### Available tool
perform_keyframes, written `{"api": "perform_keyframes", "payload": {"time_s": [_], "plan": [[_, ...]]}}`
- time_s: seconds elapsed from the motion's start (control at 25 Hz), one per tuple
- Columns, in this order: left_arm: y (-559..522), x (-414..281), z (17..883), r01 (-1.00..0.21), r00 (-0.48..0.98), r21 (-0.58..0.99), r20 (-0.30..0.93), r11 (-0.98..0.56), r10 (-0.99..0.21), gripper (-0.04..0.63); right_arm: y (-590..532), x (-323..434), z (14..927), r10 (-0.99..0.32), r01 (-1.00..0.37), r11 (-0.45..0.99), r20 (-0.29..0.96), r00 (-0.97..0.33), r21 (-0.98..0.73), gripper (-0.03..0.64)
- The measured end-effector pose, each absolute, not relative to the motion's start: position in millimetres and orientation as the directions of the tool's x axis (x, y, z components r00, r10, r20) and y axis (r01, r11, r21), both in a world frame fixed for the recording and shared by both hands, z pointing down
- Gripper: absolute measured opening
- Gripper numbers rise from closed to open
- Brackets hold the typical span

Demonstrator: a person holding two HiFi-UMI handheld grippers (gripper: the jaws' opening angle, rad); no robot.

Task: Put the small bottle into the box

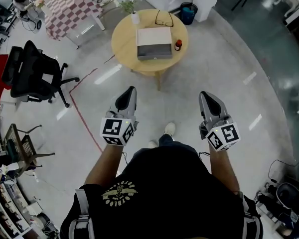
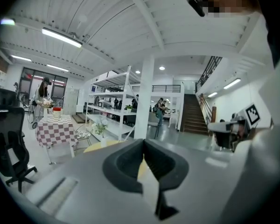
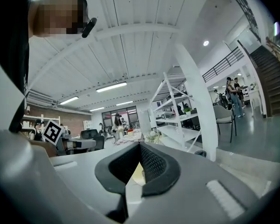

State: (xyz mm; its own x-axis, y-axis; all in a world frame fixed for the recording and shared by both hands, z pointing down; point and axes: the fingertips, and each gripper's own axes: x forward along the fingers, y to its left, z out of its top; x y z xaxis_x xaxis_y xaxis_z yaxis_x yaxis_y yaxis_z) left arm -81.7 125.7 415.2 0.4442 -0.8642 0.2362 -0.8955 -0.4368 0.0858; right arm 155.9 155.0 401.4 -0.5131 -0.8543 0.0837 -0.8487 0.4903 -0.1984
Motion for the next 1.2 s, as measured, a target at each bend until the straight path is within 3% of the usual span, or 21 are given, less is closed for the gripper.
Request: {"api": "perform_keyframes", "payload": {"time_s": [0.48, 1.2], "plan": [[76, -54, 389, -0.92, 0.389, 0.036, 0.199, -0.389, -0.9, 0.0, 93, 203, 392, -0.848, -0.833, 0.511, 0.037, -0.529, -0.214, 0.006], [40, -81, 421, -0.938, 0.347, 0.082, 0.259, -0.337, -0.902, 0.0, 51, 173, 410, -0.819, -0.81, 0.541, 0.075, -0.568, -0.228, 0.006]]}}
